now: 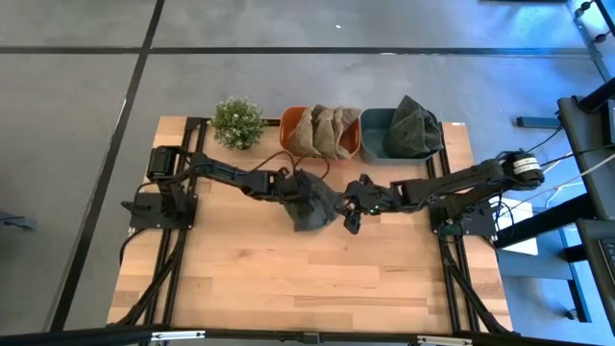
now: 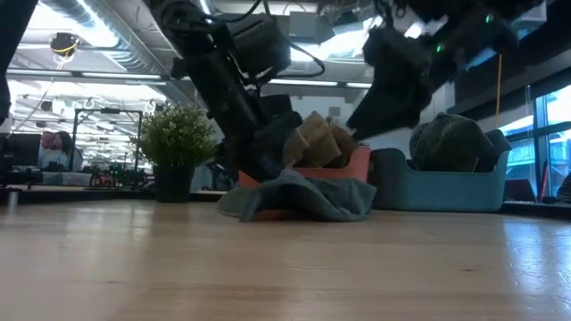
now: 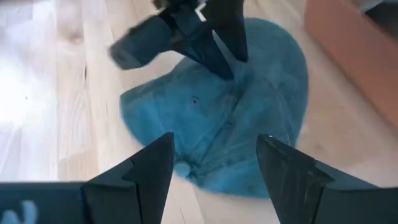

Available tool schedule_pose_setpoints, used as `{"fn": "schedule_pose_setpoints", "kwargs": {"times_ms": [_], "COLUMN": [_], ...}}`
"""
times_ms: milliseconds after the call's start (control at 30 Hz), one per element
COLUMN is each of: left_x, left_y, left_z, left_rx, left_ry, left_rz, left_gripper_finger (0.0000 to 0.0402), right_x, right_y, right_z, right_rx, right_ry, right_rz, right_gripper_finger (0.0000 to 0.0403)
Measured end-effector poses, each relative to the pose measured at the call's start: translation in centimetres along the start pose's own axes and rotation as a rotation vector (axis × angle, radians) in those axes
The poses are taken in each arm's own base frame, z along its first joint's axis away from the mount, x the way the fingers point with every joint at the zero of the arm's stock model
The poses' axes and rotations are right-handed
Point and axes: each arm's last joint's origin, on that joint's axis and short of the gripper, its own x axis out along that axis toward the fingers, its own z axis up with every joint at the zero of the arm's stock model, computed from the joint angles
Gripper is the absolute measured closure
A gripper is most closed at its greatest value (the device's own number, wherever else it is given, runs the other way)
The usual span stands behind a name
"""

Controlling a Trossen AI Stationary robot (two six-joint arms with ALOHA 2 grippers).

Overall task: Pick & Place hat
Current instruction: Put the black cap into the blue bin

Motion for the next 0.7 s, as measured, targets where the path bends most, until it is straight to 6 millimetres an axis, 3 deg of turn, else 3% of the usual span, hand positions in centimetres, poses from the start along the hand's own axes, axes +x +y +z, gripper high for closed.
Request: {"fn": "schedule_pose_setpoints", "kwargs": {"times_ms": [167, 400, 700], "left_x": [-0.5, -0.5, -0.5], "left_y": [-1.3, -1.6, -1.7], "left_z": [-0.8, -0.7, -0.6], "left_rx": [-0.063, -0.095, -0.085], "left_ry": [-0.065, -0.093, -0.104], "left_rz": [0.075, 0.066, 0.059], "left_gripper_finger": [0.0261, 0.0263, 0.0263], "right_x": [2.4, 5.4, 7.1], "right_y": [0.2, 2.1, 3.7], "right_z": [-1.9, -4.9, -8.5], "right_rx": [0.046, -0.065, -0.086], "right_ry": [-0.020, 0.002, -0.031], "right_rz": [0.015, 0.006, -0.178], "right_gripper_finger": [0.0174, 0.0174, 0.0174]}}
